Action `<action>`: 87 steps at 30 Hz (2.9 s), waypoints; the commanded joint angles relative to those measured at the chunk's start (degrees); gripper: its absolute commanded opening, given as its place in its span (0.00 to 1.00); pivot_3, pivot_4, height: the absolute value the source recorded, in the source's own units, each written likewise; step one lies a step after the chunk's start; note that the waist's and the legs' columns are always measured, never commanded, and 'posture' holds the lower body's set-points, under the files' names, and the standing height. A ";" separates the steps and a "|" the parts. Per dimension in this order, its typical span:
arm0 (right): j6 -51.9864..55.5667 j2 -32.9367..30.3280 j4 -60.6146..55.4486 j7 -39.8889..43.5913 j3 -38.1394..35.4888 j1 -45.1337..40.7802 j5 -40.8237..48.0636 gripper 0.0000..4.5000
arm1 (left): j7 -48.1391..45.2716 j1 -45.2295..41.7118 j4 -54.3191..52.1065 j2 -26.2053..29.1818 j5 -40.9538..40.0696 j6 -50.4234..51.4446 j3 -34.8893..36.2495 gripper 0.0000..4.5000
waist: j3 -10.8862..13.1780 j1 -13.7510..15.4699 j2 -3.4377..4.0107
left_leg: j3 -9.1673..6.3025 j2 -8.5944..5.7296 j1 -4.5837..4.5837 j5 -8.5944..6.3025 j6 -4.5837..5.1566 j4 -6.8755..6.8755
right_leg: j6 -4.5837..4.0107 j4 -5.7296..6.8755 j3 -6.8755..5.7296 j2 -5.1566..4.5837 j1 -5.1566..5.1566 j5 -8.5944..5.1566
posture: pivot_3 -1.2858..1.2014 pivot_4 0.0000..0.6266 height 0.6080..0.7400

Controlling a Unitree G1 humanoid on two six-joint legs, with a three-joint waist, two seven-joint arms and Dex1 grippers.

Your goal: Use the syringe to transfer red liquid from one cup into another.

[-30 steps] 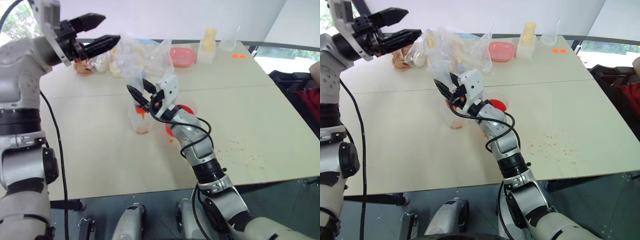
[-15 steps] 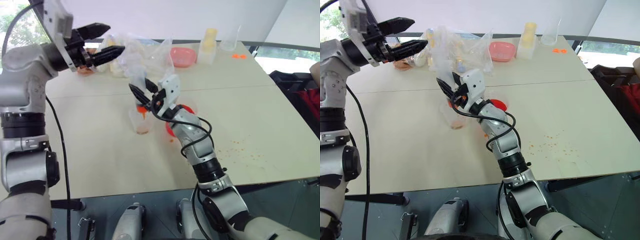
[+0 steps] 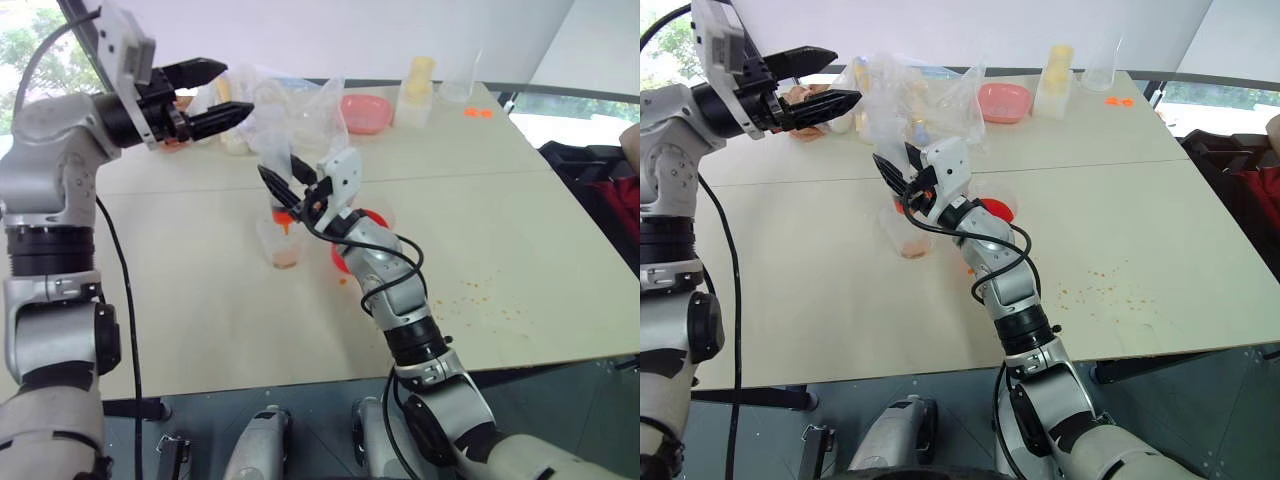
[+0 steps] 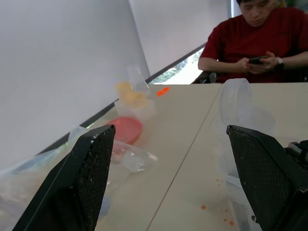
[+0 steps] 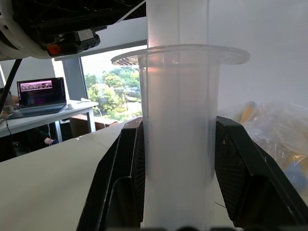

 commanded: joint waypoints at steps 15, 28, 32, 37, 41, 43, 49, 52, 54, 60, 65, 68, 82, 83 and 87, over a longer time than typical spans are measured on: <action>-1.31 1.46 -0.87 1.05 1.01 -1.52 -0.29 0.33 | 3.36 -1.06 -1.27 0.31 2.14 -4.31 -0.70 0.85 | 0.00 0.03 0.00 | -0.01 0.00 0.00 0.00 0.00 0.00 | 0.00 0.00 0.00 0.00 0.00 0.00 | 0.52 0.24 1.00; -2.46 2.54 -0.39 0.70 1.52 -1.44 -1.30 0.33 | 0.68 -5.81 0.22 -6.11 0.88 -5.74 -1.99 0.32 | 0.00 -0.13 0.00 | 0.00 0.00 -0.01 0.00 0.00 0.00 | 0.00 0.01 0.00 0.01 -0.01 0.00 | 0.52 0.24 1.00; -2.29 2.57 -0.90 0.48 1.40 -1.53 -1.31 0.33 | -1.23 -5.18 -1.24 -6.20 -0.27 -3.45 -2.44 0.32 | 0.00 -0.04 0.00 | 0.01 0.00 -0.01 0.00 0.00 0.00 | 0.00 0.01 0.00 0.01 -0.01 0.00 | 0.52 0.24 1.00; -2.42 2.67 -2.12 -0.63 0.53 -1.66 -1.10 0.33 | -3.70 -1.79 -3.15 -5.72 -0.56 -0.76 -3.74 0.32 | 0.00 -0.02 0.00 | 0.00 0.00 -0.01 0.00 0.00 0.01 | 0.00 0.01 0.00 0.01 -0.01 0.00 | 0.52 0.24 1.00; -1.54 2.77 -4.63 -2.14 -0.52 -1.54 -0.29 0.33 | -2.83 0.84 -3.08 -6.37 -0.38 0.01 -3.64 0.32 | 0.00 0.00 0.00 | -0.01 0.01 -0.01 0.01 -0.01 0.01 | 0.00 0.01 0.01 0.01 -0.01 0.00 | 0.52 0.24 1.00; -0.28 2.68 -6.98 -2.91 -0.87 -1.65 0.20 0.33 | -2.08 1.57 -3.10 -6.86 -0.59 0.45 -3.29 0.32 | 0.00 0.04 0.00 | -0.01 0.01 -0.01 0.01 -0.01 0.01 | 0.00 0.01 0.01 0.01 -0.01 0.00 | 0.52 0.24 1.00; 5.41 2.67 -16.00 -5.98 -2.30 -2.28 2.07 0.33 | -1.20 2.61 -3.42 -7.17 -1.07 1.05 -3.29 0.32 | 0.00 0.06 0.00 | -0.02 0.01 -0.03 0.01 -0.01 0.01 | 0.00 0.01 0.02 0.00 -0.03 0.00 | 0.52 0.24 1.00; 8.26 2.52 -19.63 -6.76 -2.13 -1.51 2.68 0.33 | -0.87 2.74 -3.24 -7.12 -1.28 1.18 -3.35 0.32 | 0.00 0.07 0.00 | -0.01 0.01 -0.02 0.01 -0.01 0.02 | 0.00 0.01 0.02 0.00 -0.02 0.00 | 0.52 0.24 1.00; 10.21 2.62 -21.83 -7.10 -2.01 -0.78 3.43 0.33 | -0.87 2.89 -2.98 -7.11 -1.18 1.03 -3.52 0.32 | 0.00 0.07 0.00 | -0.01 0.00 -0.02 0.01 -0.01 0.01 | 0.00 0.01 0.02 0.00 -0.03 0.00 | 0.52 0.24 1.00; 13.46 2.74 -24.55 -7.17 -0.88 1.17 4.49 0.33 | -0.83 3.74 -2.34 -7.21 -0.57 0.13 -4.45 0.32 | 0.00 0.04 0.00 | 0.00 0.00 -0.02 0.01 -0.01 0.01 | 0.00 0.01 0.02 0.00 -0.03 0.00 | 0.52 0.24 1.00; 13.49 2.99 -23.98 -6.89 -0.65 1.18 4.52 0.33 | -0.85 4.18 -2.84 -7.05 -0.85 0.53 -4.70 0.32 | 0.00 0.06 0.00 | 0.00 0.01 -0.02 0.01 -0.01 0.01 | 0.00 0.01 0.02 0.00 -0.03 0.00 | 0.52 0.24 1.00; 13.36 3.04 -23.68 -6.74 -0.69 0.96 4.59 0.33 | -0.85 4.63 -3.32 -6.77 -0.91 0.72 -4.65 0.32 | 0.00 0.05 0.00 | 0.00 0.01 -0.02 0.01 -0.01 0.01 | 0.00 0.01 0.02 0.01 -0.02 0.00 | 0.52 0.24 1.00; 14.46 3.22 -23.85 -6.67 -1.02 -0.19 6.13 0.33 | -0.85 5.77 -1.28 2.61 -6.59 6.26 5.27 0.82 | 0.00 -0.10 0.01 | 0.01 0.03 -0.02 0.01 -0.01 -0.02 | -0.01 0.03 0.06 0.03 -0.09 0.00 | 0.52 0.24 1.00; 14.79 3.20 -23.97 -6.81 -1.39 -0.33 6.58 0.33 | -0.16 6.56 -1.55 2.92 -7.52 7.18 6.61 0.82 | 0.00 -0.04 0.01 | 0.00 0.04 -0.02 0.01 -0.01 -0.02 | -0.01 0.02 0.05 0.04 -0.08 0.00 | 0.52 0.24 1.00; 15.48 2.84 -24.06 -7.12 -2.21 -0.79 7.62 0.33 | 1.47 9.52 -4.73 2.94 -9.54 9.40 8.54 0.82 | -0.01 0.28 -0.02 | -0.03 0.04 -0.03 0.01 -0.01 0.01 | -0.01 0.00 0.03 0.01 -0.01 0.00 | 0.52 0.24 1.00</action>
